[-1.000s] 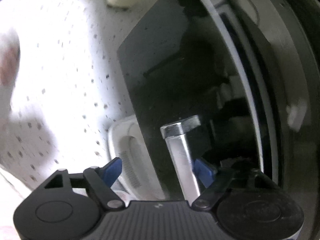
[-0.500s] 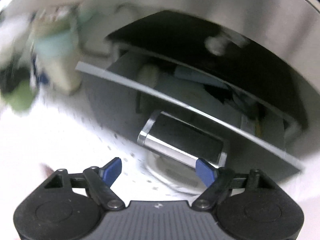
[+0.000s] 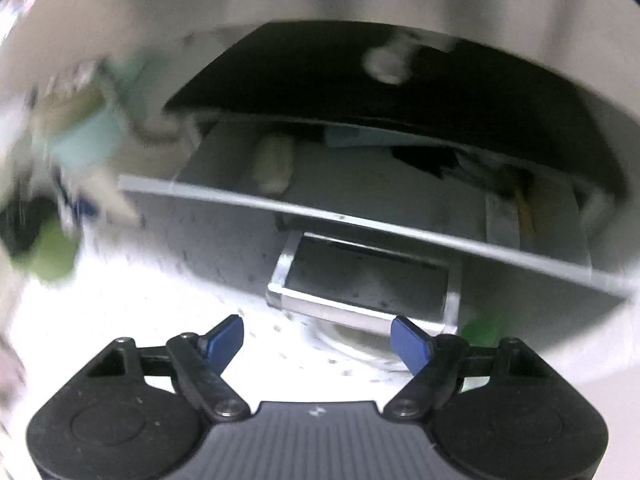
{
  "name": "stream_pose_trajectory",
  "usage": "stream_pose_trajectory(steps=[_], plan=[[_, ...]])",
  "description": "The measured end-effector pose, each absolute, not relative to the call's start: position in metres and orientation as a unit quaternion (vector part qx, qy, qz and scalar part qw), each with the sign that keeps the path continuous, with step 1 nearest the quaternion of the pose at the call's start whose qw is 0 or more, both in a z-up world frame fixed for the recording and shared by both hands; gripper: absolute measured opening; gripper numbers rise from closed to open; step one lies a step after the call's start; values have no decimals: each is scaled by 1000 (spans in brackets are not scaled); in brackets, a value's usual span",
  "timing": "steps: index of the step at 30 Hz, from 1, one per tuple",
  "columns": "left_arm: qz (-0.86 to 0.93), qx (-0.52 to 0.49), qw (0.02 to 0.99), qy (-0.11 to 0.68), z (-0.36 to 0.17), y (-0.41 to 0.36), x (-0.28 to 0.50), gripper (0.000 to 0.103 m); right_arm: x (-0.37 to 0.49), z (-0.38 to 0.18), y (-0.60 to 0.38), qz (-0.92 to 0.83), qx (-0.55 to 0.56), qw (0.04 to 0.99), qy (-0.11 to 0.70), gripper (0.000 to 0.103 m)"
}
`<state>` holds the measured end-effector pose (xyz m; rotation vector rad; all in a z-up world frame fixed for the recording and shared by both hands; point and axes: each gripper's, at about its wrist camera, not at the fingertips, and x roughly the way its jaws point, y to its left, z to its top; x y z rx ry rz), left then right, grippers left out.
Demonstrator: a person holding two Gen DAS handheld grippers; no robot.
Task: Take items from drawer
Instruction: 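Pull the black drawer outward by its handle with the right gripper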
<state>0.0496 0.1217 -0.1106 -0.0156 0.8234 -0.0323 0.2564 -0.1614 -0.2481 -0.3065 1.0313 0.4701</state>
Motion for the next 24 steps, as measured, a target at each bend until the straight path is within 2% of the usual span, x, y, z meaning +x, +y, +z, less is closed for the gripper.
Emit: stream_pose_trajectory(steps=[12,24], plan=[[-12,0,912,409,-111,118,51,95,244,-295,-113,331,-433,710,445,79],[-8,10,908,420,-114,114,56,95,235,-337,-87,339,-520,670,407,77]])
